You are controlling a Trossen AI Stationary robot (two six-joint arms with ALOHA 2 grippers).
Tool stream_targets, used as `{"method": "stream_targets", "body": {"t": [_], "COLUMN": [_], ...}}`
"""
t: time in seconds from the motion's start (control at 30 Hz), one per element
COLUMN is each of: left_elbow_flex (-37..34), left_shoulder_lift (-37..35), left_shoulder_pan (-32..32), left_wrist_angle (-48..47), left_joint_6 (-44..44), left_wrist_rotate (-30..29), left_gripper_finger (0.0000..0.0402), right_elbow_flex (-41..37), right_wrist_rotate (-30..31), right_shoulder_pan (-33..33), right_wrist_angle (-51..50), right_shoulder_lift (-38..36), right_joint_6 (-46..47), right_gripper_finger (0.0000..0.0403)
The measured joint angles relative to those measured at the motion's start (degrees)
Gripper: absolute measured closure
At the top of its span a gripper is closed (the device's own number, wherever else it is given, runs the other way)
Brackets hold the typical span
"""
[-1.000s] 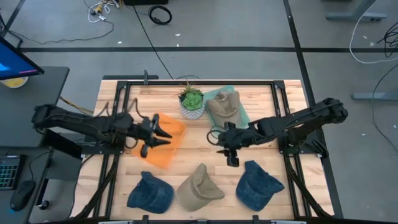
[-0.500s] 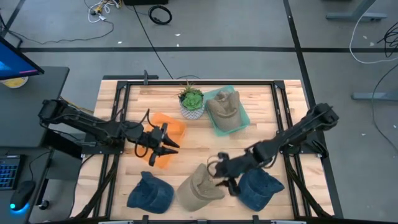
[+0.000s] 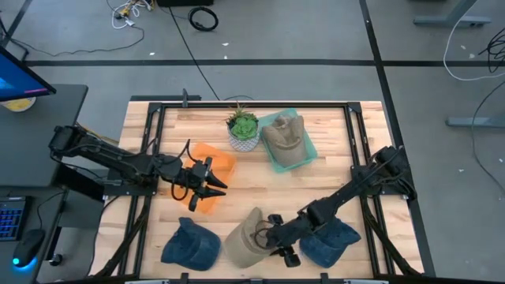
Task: Pick & Place hat
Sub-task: Put the brown cap into the blue bin
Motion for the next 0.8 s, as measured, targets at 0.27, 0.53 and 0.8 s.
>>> {"method": "stream_targets", "body": {"t": [0.27, 0.53, 0.8], "left_elbow_flex": [0.0, 0.0, 0.0], "left_shoulder_lift": [0.0, 0.0, 0.0], "left_shoulder_pan": [0.0, 0.0, 0.0], "left_wrist_angle": [0.2, 0.2, 0.2], "left_joint_6": [3.1, 3.3, 3.1], "left_wrist_rotate": [0.0, 0.0, 0.0], "left_gripper_finger": [0.0287, 0.0287, 0.0287], "right_elbow_flex": [0.0, 0.2, 5.8], "right_wrist_rotate": [6.0, 4.7, 8.3], "right_shoulder_pan": [0.6, 0.6, -0.7], "right_wrist_angle": [-0.7, -5.4, -32.5], "right_shoulder_lift": [3.5, 3.3, -6.3], "right_joint_6": [-2.2, -8.9, -19.9], "right_gripper_finger": [0.0239, 0.0338, 0.0377]}}
